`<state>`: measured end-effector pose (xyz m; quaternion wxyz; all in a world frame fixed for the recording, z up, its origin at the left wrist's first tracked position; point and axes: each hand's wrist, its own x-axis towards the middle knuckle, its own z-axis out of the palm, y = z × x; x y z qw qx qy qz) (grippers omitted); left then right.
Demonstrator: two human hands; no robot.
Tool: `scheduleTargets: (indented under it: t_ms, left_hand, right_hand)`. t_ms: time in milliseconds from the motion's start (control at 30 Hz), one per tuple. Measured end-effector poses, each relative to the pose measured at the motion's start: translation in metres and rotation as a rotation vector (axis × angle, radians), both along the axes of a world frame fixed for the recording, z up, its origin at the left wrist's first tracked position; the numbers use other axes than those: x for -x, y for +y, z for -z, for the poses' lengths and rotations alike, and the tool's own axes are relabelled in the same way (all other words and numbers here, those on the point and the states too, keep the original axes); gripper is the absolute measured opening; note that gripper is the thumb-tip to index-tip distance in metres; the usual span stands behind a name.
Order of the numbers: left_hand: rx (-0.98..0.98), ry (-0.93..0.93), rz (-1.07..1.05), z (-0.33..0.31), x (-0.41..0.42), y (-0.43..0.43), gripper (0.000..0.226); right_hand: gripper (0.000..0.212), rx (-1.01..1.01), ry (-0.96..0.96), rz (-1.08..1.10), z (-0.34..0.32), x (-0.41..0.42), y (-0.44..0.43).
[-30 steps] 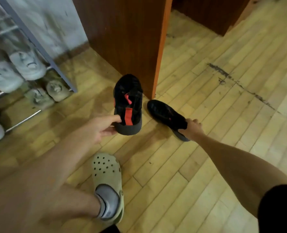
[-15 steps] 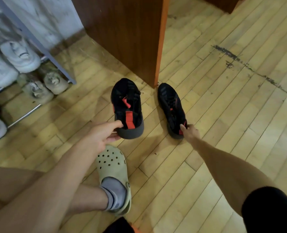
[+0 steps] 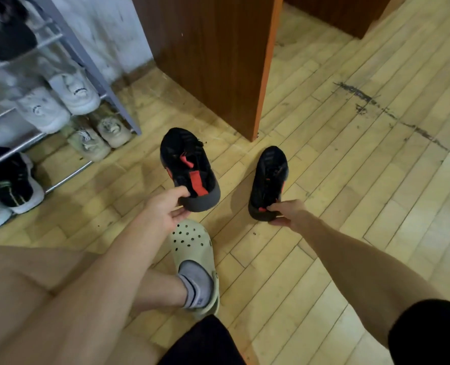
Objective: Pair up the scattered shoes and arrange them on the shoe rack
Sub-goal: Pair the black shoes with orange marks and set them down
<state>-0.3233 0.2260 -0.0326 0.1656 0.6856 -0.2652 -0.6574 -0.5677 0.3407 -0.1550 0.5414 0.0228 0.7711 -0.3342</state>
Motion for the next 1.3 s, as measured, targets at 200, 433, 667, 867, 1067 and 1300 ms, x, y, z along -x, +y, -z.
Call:
scheduleTargets:
  t_ms: [200,433,667,867,1067,1300]
  left_hand:
    - [0.068,0.056,-0.036,-0.050,-0.036,-0.005,0.009]
    - [0.331,0.138,-0.017,-0.155,-0.075,-0.033,0.012]
    - [0.588,0.117,-0.100,-0.261,-0.120,-0.066,0.011]
    - [0.725,0.042,-0.227,-0.321,-0.166,-0.101,0.013]
    - [0.786,-0.012,-0.356,-0.333,-0.204,-0.146,0.014]
    - [0.752,-0.066,-0.420,-0.322,-0.228,-0.218,0.020]
  right_hand:
    - [0.045,0.150,-0.014,-0.085,-0.054,-0.036,-0.006]
    - [0.054,0.560,-0.093,-0.197,-0.162,-0.087,-0.074]
    - [0.053,0.824,-0.001,-0.198,-0.302,-0.132,-0.131]
    - [0.046,0.947,0.055,-0.294,-0.399,-0.159,-0.183]
    - [0.034,0.941,0.132,-0.479,-0.451,-0.197,-0.257]
    - [0.019,0.874,0.129,-0.587,-0.461,-0.235,-0.349]
